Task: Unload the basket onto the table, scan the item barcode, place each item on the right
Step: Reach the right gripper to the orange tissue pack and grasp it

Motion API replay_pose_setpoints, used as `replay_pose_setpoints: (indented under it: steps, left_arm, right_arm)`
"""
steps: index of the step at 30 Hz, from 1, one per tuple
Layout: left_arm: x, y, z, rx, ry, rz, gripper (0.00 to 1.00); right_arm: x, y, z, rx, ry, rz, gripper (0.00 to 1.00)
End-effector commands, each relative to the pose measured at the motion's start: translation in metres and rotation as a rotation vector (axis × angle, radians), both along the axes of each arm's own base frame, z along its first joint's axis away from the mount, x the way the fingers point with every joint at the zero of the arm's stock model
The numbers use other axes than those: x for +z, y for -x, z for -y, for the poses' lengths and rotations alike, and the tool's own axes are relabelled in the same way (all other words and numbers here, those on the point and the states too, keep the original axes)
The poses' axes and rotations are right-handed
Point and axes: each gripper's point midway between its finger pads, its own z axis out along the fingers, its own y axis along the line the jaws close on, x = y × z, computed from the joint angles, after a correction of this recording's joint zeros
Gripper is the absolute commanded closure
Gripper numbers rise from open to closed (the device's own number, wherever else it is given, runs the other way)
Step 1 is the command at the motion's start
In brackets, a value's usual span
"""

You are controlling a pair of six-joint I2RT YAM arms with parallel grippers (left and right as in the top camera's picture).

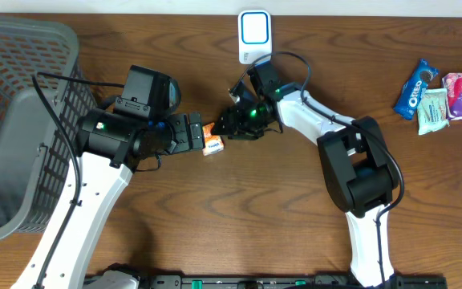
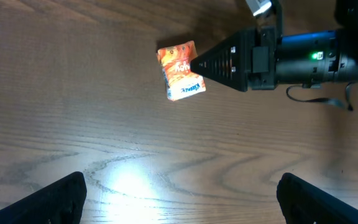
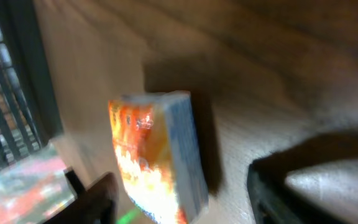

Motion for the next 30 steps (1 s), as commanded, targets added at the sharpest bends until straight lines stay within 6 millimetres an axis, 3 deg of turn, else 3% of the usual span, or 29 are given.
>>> replay_pose_setpoints:
  steps: [1,10,12,13,14,18,21,25,27,30]
  left_arm:
    - [0.002,-0.001,-0.003,0.007,-0.01,0.009,0.02]
    - [0.002,-0.001,-0.003,0.007,-0.01,0.009,0.02]
    - [0.002,-0.001,-0.003,0.007,-0.01,0.009,0.02]
    - [0.002,-0.001,-0.003,0.007,-0.01,0.009,0.02]
    - [0.002,-0.001,-0.003,0.007,-0.01,0.009,0.02]
    - [0.002,-0.001,-0.003,0.007,-0.01,0.009,0.02]
    - [0.002,-0.001,-0.003,0.007,-0.01,0.009,0.02]
    - [0.002,-0.001,-0.003,0.007,-0.01,0.009,0.02]
    - [0.002,-0.001,-0.003,0.007,-0.01,0.009,0.02]
    - [0.002,-0.001,-0.003,0.007,-0.01,0.009,0.02]
  right_arm:
    - [-0.031,0.024,0.005,-0.041,0.08,-0.101,0.41]
    - [-0.035,0.031,-0.014,-0.025,0.063,-0.076,0.47]
    - [-0.04,0.031,-0.014,-0.046,0.094,-0.078,0.64]
    - [-0.043,0.03,-0.013,-0.052,0.108,-0.075,0.77]
    - [-0.046,0.028,-0.009,-0.064,0.139,-0.059,0.99]
    - [-0.045,0.022,-0.006,-0.076,0.137,-0.051,0.99]
    - [-0.022,0.02,-0.007,-0.035,-0.005,-0.082,0.99]
    - [0.03,0.014,0.0,0.08,-0.337,-0.076,0.99]
    - [0.054,0.01,0.013,0.127,-0.494,-0.05,0.99]
    - [0.074,0.005,0.03,0.155,-0.625,-0.006,0.99]
